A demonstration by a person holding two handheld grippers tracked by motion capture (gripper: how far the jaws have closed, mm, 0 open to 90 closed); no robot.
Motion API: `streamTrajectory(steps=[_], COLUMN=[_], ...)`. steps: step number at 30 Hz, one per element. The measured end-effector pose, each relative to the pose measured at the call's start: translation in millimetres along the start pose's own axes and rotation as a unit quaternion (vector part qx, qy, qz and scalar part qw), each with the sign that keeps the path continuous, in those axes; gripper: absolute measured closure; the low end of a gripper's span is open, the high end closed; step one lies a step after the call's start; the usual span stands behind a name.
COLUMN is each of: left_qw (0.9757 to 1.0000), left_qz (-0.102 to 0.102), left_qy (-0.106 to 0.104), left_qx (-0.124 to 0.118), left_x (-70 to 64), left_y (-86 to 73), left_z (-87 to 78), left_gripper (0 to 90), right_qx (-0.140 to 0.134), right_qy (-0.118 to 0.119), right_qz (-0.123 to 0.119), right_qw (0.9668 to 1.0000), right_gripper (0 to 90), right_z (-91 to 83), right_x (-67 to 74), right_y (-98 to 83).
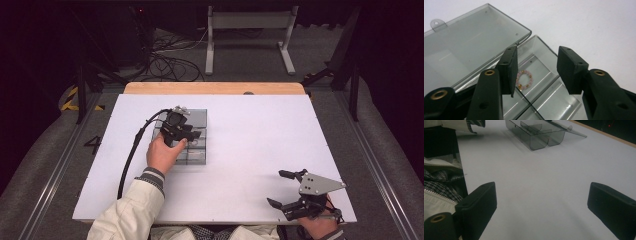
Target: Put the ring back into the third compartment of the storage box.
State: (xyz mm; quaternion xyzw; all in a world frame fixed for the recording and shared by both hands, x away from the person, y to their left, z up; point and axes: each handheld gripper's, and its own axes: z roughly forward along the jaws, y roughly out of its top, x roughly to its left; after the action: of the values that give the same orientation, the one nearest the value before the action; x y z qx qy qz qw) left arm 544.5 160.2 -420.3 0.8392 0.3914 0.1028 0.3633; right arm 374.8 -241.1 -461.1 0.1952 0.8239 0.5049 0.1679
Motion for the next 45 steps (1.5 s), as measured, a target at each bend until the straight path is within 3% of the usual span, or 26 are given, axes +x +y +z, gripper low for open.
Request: streamTrajectory(steps=[8,14,26,35,42,45], left_qw=[0.9993,0.9991,0.9974,0.9933,0.9903,0.9881], left_qz=[0.012,0.008,0.033,0.072,0.073,0.083], left_qy=[-0.003,-0.011,-0.010,-0.001,-0.005,-0.001], left_qx=[-0.035,-0.039,-0.063,-0.091,-0.118,-0.130], left_x=[-9.9,-13.3,-27.4,-41.4,-48.0,-49.8], left_y=[2.4,1.8,0.5,-7.2,-21.9,-27.6], left_z=[-20.9,-28.8,-48.0,-68.2,-86.3,-95.3], left_gripper=[45.4,45.0,38.1,31.8,28.6,27.3], right_qx=[0.000,0.001,0.000,0.001,0.003,0.003], right_qy=[-0.001,0.000,-0.001,0.000,0.000,0.000], right_qz=[0.003,0.003,0.003,0.003,0.001,0.001], right_qw=[1.0000,1.0000,1.0000,1.0000,1.0000,1.0000], right_gripper=[9.4,9.4,9.4,9.4,9.4,9.4], right_z=[0.8,1.2,0.6,1.0,1.4,1.3], right_x=[-0.5,0.2,-0.1,0.2,0.5,0.5], right_y=[-0.3,-0.1,-0.3,-0.2,-0.1,-0.1])
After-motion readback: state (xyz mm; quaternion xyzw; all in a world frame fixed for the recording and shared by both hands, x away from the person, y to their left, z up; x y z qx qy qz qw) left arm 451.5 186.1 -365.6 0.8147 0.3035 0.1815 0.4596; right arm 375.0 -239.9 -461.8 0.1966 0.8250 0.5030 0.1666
